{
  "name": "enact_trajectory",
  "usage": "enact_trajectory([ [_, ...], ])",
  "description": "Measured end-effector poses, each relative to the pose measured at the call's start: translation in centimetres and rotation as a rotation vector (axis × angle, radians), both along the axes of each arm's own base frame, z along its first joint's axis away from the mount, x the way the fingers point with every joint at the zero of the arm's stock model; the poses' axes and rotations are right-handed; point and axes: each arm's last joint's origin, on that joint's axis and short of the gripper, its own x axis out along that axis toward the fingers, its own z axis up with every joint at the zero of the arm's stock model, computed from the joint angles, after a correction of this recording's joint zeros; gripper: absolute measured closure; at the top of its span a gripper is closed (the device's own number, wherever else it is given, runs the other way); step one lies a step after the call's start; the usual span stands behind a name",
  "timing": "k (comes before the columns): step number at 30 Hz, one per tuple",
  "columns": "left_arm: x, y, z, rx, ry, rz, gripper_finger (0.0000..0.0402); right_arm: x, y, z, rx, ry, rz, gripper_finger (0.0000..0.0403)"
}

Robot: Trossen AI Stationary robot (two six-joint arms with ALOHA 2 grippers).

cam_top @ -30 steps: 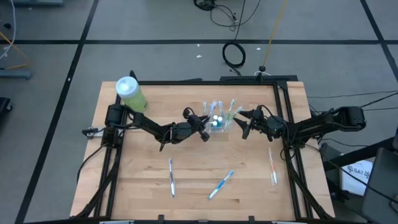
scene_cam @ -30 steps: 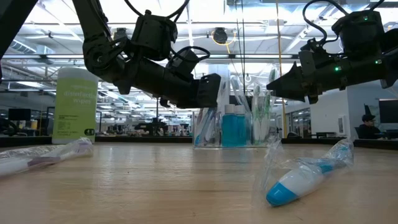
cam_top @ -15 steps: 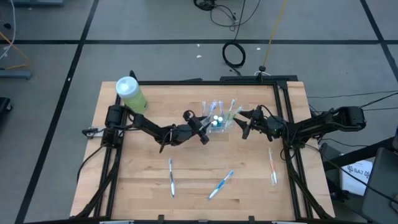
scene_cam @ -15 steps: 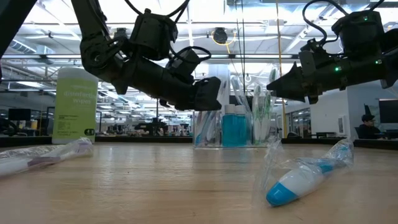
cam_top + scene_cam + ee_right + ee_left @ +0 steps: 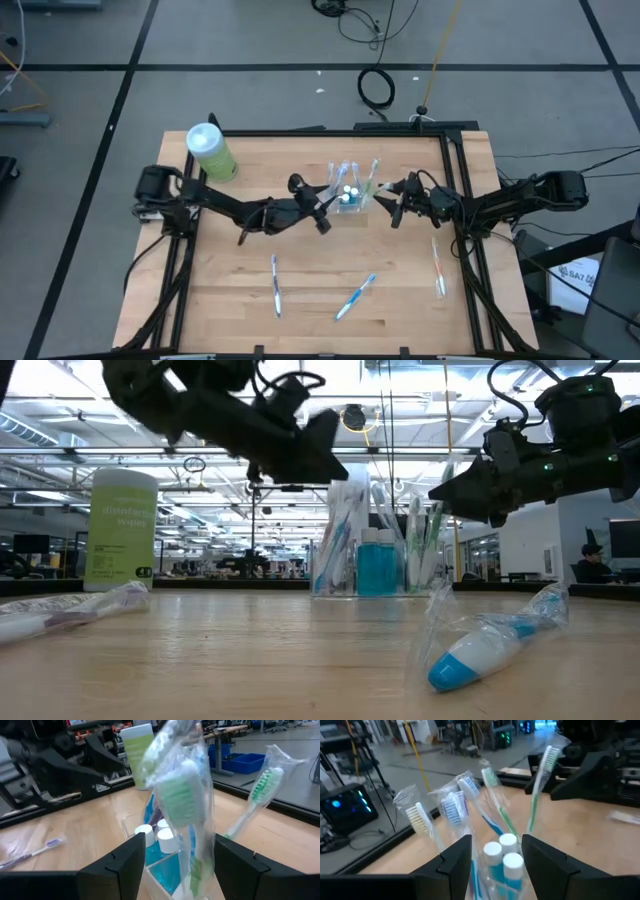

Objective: Pick & Place toothbrushing station
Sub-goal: Put the orange toothbrush into the right section of the transparent organizer

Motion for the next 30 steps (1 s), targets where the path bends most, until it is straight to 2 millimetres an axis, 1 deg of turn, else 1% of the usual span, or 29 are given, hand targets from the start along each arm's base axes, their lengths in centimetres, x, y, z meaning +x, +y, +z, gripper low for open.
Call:
enact_trajectory([
  [7,-2.3,-0.7,2.9,-0.099,0.069,-0.079,0.0224,0.1,0.7,0.0,-0.002,0.002,0.040,0.0195],
  [11,-3.4,-0.7,4.4,-0.116,0.068,-0.080,0.0224,0.4,1.3,0.1,-0.002,0.010,0.078,0.0195],
  [15,-3.9,-0.6,5.3,-0.116,0.053,-0.080,0.0224,1.8,2.2,1.1,0.001,0.069,0.128,0.0195],
  [19,-4.0,-0.6,5.4,-0.110,0.054,-0.082,0.0224,3.7,3.3,2.4,0.011,0.215,0.159,0.0195],
  [21,-4.0,-0.6,5.3,-0.108,0.069,-0.082,0.0224,4.2,3.8,3.0,0.015,0.275,0.138,0.0195],
  [24,-4.0,-0.6,5.2,-0.107,0.075,-0.082,0.0224,4.4,3.9,3.5,-0.044,0.358,0.019,0.0195],
  [27,-4.0,-0.6,5.2,-0.111,0.071,-0.082,0.0224,4.4,3.4,3.7,-0.079,0.378,-0.072,0.0195],
  [30,-4.0,-0.7,5.2,-0.114,0.069,-0.090,0.0224,4.4,2.6,3.7,-0.050,0.363,-0.137,0.0195],
])
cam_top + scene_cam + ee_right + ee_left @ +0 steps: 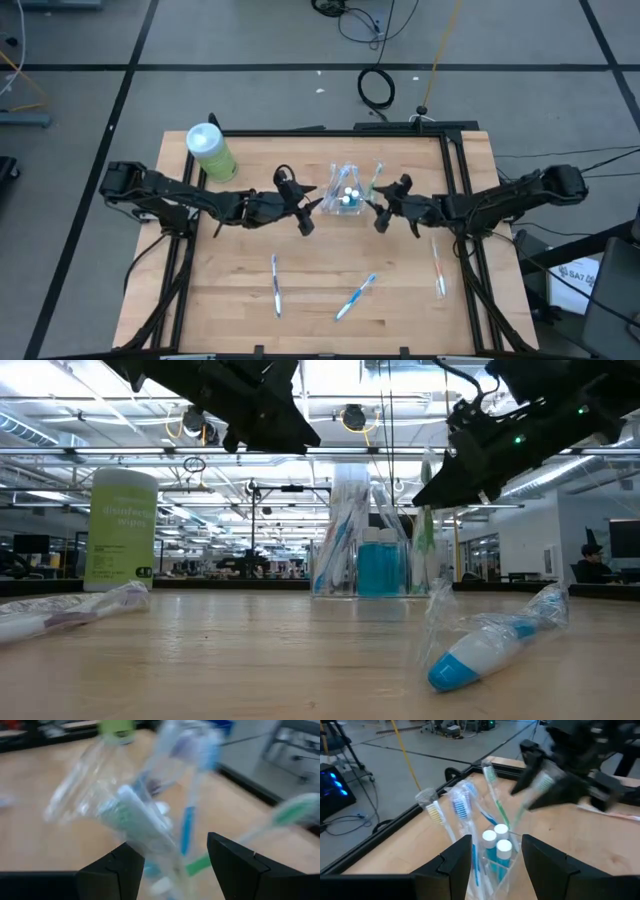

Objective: Pick & Place toothbrushing station
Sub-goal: Put the orange toothbrush into the right section of the transparent organizer

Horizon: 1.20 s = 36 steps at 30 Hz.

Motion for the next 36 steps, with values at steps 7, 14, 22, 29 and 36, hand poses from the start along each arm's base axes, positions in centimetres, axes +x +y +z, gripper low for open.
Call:
enact_trajectory([
  [7,0.0,-0.2,0.1,-0.009,-0.008,-0.024,0.0224,-0.2,-1.5,0.0,-0.059,0.029,-0.097,0.0195],
  [14,0.0,-0.1,0.0,-0.007,-0.005,-0.024,0.0224,-1.1,-1.4,0.2,-0.050,0.100,-0.035,0.0171],
  [22,0.0,-0.1,-0.1,0.005,0.014,-0.028,0.0224,-3.0,-1.2,1.4,0.021,0.097,0.039,0.0113],
  [29,0.0,-0.2,-0.1,-0.009,0.019,-0.068,0.0224,-4.8,-0.7,3.3,0.165,0.227,0.079,0.0117],
  [36,0.1,-0.2,-0.1,0.009,0.028,-0.077,0.0224,-5.3,0.6,6.0,0.409,0.371,0.071,0.0135],
])
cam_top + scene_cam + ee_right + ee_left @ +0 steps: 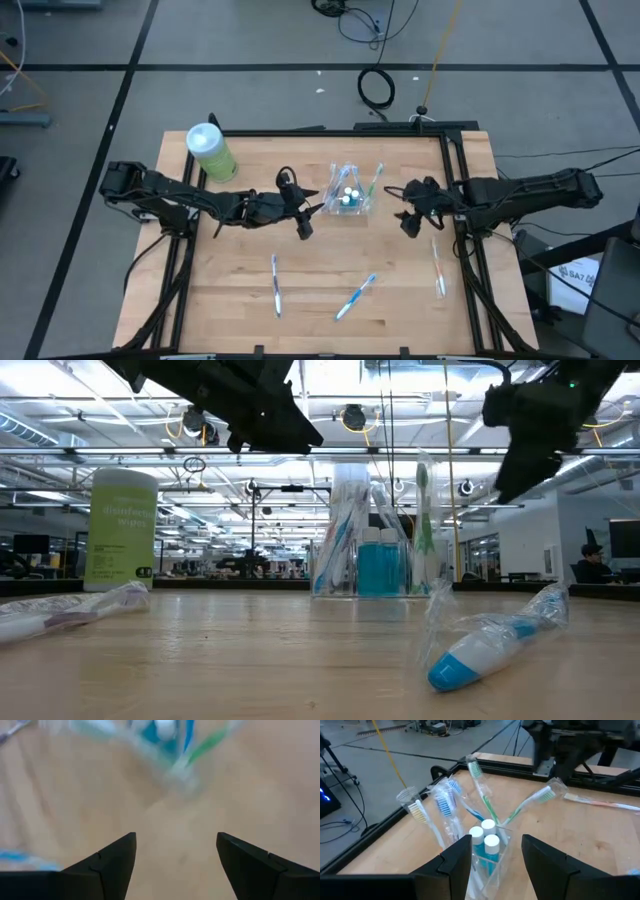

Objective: Pick & Place toothbrushing station
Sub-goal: Put the orange toothbrush into the right section of the transparent organizer

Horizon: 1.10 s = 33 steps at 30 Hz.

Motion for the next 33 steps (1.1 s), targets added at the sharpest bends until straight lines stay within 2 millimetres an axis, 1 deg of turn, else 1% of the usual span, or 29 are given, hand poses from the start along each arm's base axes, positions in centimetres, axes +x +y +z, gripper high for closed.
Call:
enact_trajectory([
  [2,0.0,0.0,0.0,0.001,0.001,0.001,0.0224,-0.1,0.5,-0.2,0.112,0.049,-0.030,0.0139],
  [4,0.0,0.0,0.0,0.002,0.004,0.002,0.0224,-0.4,1.1,-0.8,0.225,0.134,-0.059,0.0143],
  [8,0.0,0.0,-0.1,0.005,0.017,0.001,0.0224,-1.4,2.6,-2.3,0.414,0.397,-0.160,0.0151],
  [11,0.0,0.0,-0.2,0.005,0.017,0.001,0.0224,-2.3,3.6,-3.0,0.515,0.594,-0.271,0.0156],
  [13,0.0,0.0,-0.2,0.005,0.017,0.000,0.0224,-2.7,4.2,-3.3,0.529,0.673,-0.340,0.0160],
  [16,0.0,0.0,-0.2,-0.001,0.016,-0.002,0.0224,-2.8,5.0,-4.0,0.521,0.690,-0.377,0.0163],
  [21,0.0,0.0,-0.2,-0.003,0.015,-0.001,0.0224,-2.7,5.7,-5.4,0.552,0.654,-0.416,0.0166],
  [28,0.0,0.0,-0.2,-0.004,0.015,-0.001,0.0224,-4.0,5.9,-7.9,0.542,0.691,-0.511,0.0171],
  [33,0.0,0.0,-0.2,-0.005,0.014,-0.001,0.0224,-4.4,5.8,-10.2,0.576,0.653,-0.513,0.0181],
])
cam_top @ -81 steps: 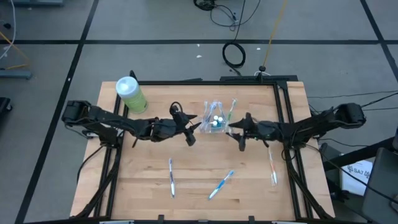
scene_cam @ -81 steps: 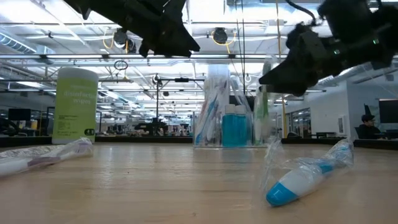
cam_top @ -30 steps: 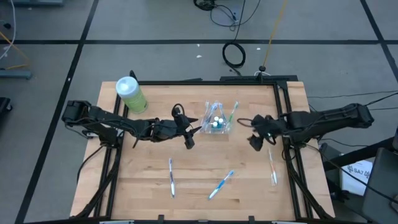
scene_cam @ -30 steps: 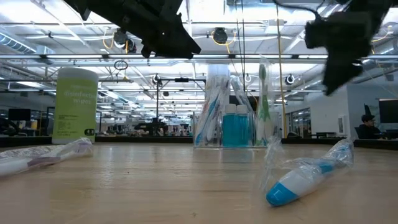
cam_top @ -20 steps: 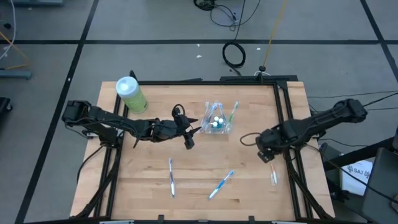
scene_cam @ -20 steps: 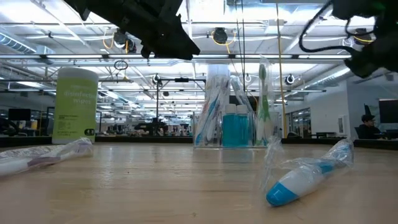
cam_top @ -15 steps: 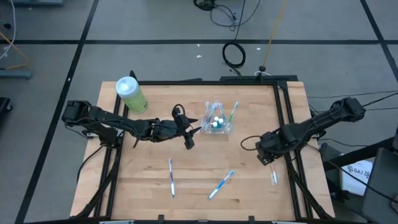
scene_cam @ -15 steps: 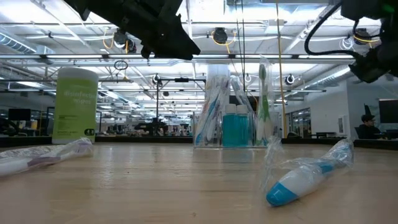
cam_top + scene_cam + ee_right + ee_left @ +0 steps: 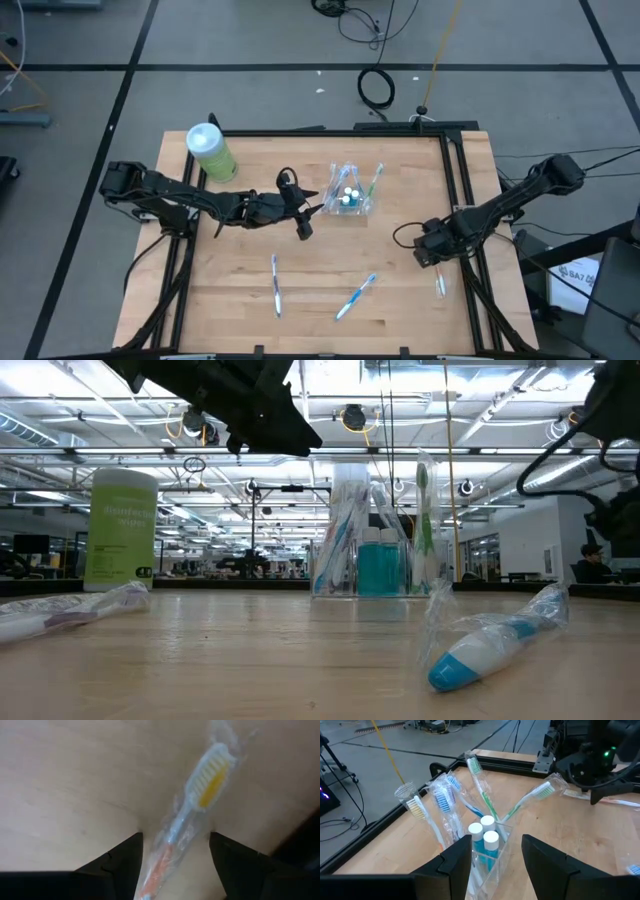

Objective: Pick & Place toothbrushing station
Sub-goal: Put the orange toothbrush into the right section of the transparent organizer

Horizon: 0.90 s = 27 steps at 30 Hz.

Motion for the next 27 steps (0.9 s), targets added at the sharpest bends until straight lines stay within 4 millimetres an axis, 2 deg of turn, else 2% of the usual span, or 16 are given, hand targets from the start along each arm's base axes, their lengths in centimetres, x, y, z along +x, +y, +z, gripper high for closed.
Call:
enact_trajectory([
  [6,0.0,0.0,0.0,0.000,0.001,0.000,0.0224,-0.9,-0.4,-1.6,-0.001,0.022,-0.001,0.0201],
  [11,0.0,0.0,0.0,0.001,0.006,0.000,0.0224,-1.2,-0.5,-1.7,-0.013,0.037,0.027,0.0230],
  [21,0.0,0.0,0.0,0.002,0.006,-0.001,0.0224,-1.1,-0.5,-1.7,-0.007,0.023,0.058,0.0321],
  [27,0.0,0.0,0.0,0.002,0.007,-0.001,0.0224,-1.0,-0.5,-1.6,0.006,-0.003,0.062,0.0362],
])
